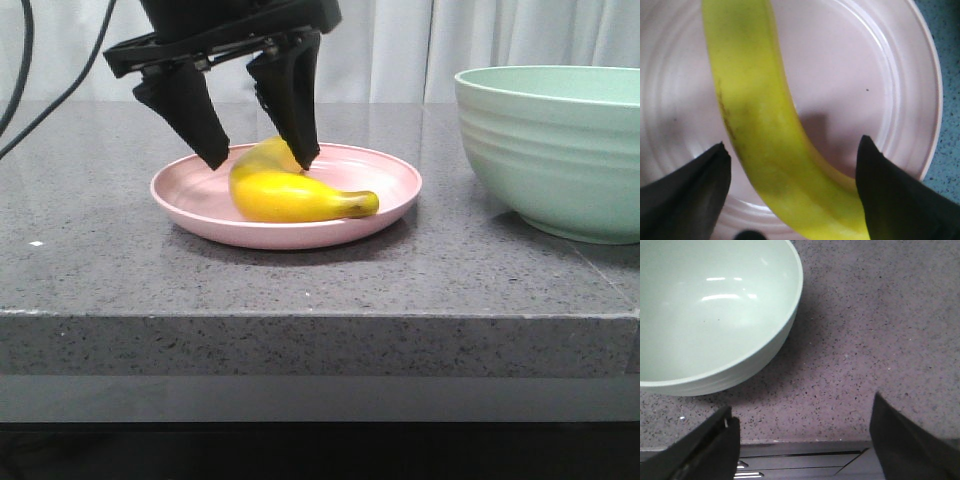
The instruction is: Transfer banana from pink plate to green bowl
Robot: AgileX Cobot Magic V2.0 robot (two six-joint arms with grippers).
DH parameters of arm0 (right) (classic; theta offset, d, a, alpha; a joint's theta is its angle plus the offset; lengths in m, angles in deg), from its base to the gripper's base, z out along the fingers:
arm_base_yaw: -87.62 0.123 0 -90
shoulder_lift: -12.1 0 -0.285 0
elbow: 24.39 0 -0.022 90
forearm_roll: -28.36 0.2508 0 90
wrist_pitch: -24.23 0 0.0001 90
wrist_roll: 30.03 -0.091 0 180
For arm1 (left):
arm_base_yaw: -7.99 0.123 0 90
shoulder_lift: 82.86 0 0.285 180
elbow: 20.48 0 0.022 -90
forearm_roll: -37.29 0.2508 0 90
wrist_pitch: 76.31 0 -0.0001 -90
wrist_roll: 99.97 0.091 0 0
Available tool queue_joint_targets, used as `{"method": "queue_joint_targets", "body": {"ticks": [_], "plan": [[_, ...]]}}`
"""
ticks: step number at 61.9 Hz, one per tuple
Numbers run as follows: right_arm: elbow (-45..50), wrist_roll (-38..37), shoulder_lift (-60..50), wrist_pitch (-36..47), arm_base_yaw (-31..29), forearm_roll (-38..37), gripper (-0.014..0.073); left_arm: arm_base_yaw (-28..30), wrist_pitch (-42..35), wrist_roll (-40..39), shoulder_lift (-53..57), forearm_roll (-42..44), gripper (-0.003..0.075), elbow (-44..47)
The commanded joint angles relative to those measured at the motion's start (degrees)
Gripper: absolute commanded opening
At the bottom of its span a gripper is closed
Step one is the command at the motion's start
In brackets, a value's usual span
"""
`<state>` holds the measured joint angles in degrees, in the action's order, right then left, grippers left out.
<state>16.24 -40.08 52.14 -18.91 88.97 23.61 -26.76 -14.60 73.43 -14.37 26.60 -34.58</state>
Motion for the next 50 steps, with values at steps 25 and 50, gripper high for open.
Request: {"method": "queue_joint_targets", "body": {"ticks": [25,50], "plan": [[-1.36,0.52,0.50,3.37,-0.15,-0.64,0.0557,-0.34,-1.03,-1.93,-1.81,-1.93,0.0515,-3.37],[-1.36,0.52,0.50,3.37,-0.15,-0.64,0.0557,-0.56,-0.28,-1.93,-2.55,-1.93,0.0496,-3.37]]}}
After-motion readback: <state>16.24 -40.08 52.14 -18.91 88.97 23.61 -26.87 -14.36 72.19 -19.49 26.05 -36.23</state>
